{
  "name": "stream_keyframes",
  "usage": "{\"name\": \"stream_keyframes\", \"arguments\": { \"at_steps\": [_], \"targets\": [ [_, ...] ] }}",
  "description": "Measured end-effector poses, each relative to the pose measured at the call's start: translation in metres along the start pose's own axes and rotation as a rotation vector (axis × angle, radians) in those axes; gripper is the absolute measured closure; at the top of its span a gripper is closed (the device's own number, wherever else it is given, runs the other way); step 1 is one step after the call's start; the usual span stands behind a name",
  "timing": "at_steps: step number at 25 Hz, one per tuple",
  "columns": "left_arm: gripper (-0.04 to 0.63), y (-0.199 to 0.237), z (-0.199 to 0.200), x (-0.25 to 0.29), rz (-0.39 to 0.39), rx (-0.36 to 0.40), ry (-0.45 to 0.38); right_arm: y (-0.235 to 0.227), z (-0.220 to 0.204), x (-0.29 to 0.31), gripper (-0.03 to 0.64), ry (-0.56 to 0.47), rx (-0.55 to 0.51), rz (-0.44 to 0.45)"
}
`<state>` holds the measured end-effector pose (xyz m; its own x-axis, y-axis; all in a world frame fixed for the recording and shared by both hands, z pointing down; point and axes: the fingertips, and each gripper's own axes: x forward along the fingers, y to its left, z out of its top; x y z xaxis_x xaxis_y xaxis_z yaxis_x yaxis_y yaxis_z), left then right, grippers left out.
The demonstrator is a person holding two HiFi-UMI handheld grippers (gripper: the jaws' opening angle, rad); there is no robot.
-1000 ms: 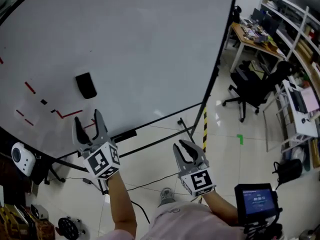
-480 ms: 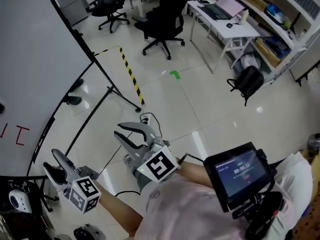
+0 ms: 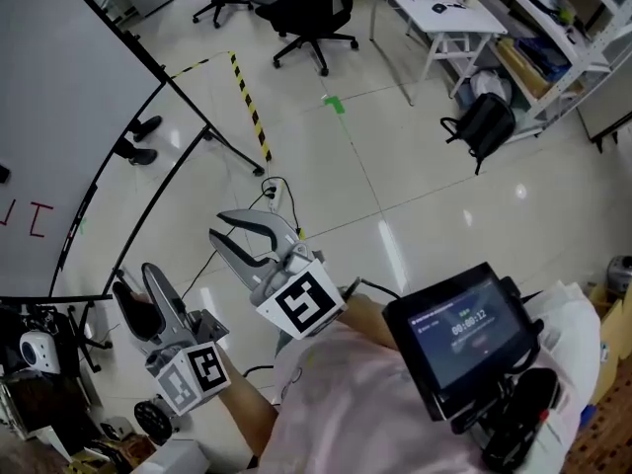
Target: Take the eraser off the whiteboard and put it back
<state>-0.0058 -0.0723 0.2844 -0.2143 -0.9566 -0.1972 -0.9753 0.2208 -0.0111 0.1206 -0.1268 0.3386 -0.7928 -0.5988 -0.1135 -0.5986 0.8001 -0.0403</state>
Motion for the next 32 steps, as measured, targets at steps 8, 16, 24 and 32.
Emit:
{"name": "stream_keyframes", "arguments": {
  "at_steps": [8, 16, 24, 32],
  "targets": [
    [0.318, 0.014, -0.009, -0.054, -0.050, 0.012, 0.069, 0.070, 0.000, 0.012, 0.546, -0.012, 0.006, 0.064],
    [0.318, 0.010, -0.030, -0.077, -0.069, 0.001, 0.109, 0.105, -0.010, 0.016, 0.543, -0.014, -0.012, 0.120],
    [0.318, 0.023, -0.027, -0.088, -0.018, -0.009, 0.113, 0.129, -0.009, 0.018, 0.535, 0.004, -0.038, 0.183],
    [0.321, 0.042, -0.025, -0.096, 0.033, -0.012, 0.115, 0.145, -0.015, 0.017, 0.529, 0.028, -0.034, 0.213]
  ]
}}
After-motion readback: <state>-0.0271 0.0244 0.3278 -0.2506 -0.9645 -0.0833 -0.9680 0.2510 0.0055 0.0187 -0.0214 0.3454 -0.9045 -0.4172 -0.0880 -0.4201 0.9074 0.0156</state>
